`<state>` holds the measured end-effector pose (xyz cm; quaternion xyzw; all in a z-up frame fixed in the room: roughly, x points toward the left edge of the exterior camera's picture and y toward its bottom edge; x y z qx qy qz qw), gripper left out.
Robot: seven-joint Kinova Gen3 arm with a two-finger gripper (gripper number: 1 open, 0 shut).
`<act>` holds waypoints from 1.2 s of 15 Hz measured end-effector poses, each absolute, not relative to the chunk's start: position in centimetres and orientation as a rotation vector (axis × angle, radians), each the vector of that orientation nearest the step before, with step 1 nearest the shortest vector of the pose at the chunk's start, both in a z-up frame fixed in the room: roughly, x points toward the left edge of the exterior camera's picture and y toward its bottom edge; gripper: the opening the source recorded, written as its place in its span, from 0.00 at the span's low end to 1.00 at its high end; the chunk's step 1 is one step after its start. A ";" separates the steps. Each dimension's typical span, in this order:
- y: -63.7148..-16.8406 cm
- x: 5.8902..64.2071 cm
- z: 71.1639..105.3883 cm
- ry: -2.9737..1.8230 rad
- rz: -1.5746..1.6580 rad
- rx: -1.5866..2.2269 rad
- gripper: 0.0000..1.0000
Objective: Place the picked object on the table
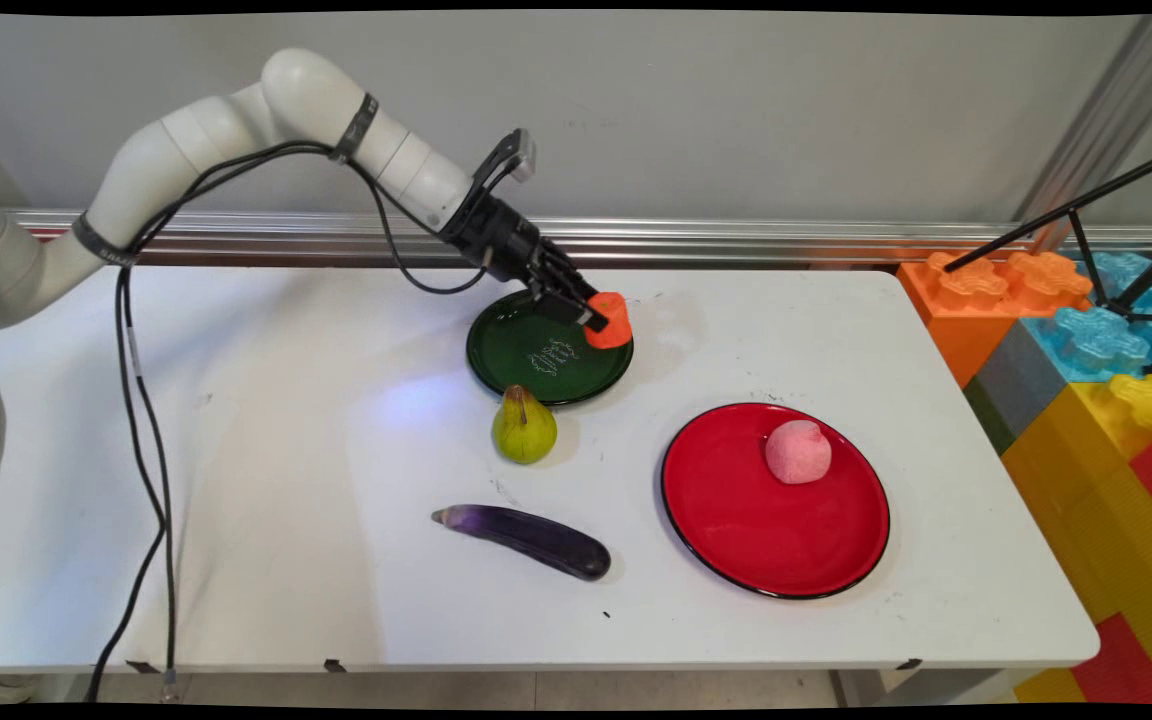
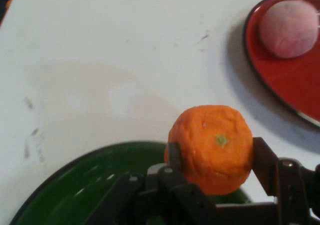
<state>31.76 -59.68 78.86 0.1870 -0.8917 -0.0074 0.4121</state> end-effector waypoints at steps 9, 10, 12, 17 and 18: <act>-56.7 27.0 80.3 -2.246 -0.177 0.345 0.00; -56.4 26.7 80.2 -2.249 -0.186 0.340 0.00; -55.5 26.0 79.9 -2.263 -0.214 0.323 0.00; -53.2 25.6 78.5 -2.311 -0.267 0.288 0.00; -52.8 25.7 78.1 -2.322 -0.274 0.281 0.00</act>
